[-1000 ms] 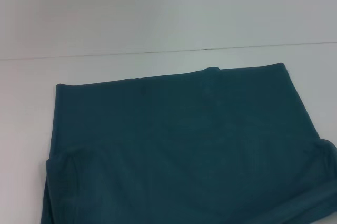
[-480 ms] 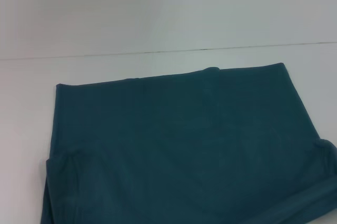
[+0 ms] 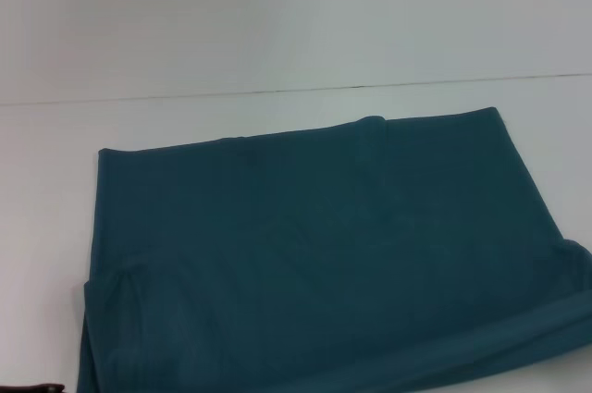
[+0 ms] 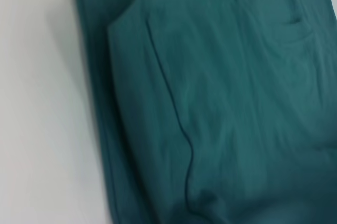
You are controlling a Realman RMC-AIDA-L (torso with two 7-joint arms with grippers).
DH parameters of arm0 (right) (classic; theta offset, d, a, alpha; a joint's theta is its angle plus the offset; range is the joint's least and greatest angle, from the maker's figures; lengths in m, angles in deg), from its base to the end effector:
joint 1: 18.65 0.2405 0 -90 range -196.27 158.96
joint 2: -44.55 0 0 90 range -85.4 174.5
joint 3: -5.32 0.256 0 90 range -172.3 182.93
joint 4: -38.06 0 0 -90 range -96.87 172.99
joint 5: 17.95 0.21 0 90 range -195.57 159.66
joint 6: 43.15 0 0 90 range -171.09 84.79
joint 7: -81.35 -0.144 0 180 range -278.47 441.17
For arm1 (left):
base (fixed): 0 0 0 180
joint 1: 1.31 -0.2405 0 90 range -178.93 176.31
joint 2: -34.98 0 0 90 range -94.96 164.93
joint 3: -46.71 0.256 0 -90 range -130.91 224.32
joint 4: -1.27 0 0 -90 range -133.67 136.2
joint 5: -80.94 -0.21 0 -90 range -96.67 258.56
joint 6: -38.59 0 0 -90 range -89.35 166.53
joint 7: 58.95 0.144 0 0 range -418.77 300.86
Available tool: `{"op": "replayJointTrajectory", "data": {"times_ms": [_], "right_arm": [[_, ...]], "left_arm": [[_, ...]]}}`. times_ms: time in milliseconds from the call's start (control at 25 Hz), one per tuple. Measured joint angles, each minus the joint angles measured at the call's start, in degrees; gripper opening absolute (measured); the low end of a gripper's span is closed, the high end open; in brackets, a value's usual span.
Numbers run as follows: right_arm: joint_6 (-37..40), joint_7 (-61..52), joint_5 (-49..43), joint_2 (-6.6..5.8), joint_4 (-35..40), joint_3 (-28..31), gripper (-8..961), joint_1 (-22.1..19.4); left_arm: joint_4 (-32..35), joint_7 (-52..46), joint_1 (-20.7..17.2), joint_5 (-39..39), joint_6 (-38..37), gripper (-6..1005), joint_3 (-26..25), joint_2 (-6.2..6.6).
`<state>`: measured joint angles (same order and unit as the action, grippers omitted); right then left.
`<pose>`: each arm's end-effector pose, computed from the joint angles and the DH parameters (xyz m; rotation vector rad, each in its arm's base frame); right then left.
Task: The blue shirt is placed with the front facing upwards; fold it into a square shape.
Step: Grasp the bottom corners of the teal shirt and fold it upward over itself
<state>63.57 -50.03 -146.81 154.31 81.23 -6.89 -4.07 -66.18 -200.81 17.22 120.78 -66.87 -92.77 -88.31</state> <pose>0.3791 0.2185 0.1190 -1.8916 2.0401 0.8631 -0.3038 0.2537 0.0363 -2.2971 -1.9859 -0.1295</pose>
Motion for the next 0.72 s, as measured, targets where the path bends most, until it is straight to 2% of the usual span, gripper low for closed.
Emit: {"op": "replayJointTrajectory", "data": {"times_ms": [160,360,720], "right_arm": [[-0.25,-0.01,0.02,-0.20,-0.02,0.27,47,0.25],[-0.72,-0.10,0.02,-0.26,-0.08,0.32,47,1.12],[-1.10,-0.06,0.10,-0.36,-2.66,6.04,49,3.14]], "left_arm": [[-0.48,-0.14,0.08,0.25,-1.38,-1,-2.54,0.05],[-0.29,-0.94,1.20,0.18,-2.35,-1,-3.22,0.17],[3.96,-0.80,5.15,0.37,-1.03,-2,-5.22,2.08]]}}
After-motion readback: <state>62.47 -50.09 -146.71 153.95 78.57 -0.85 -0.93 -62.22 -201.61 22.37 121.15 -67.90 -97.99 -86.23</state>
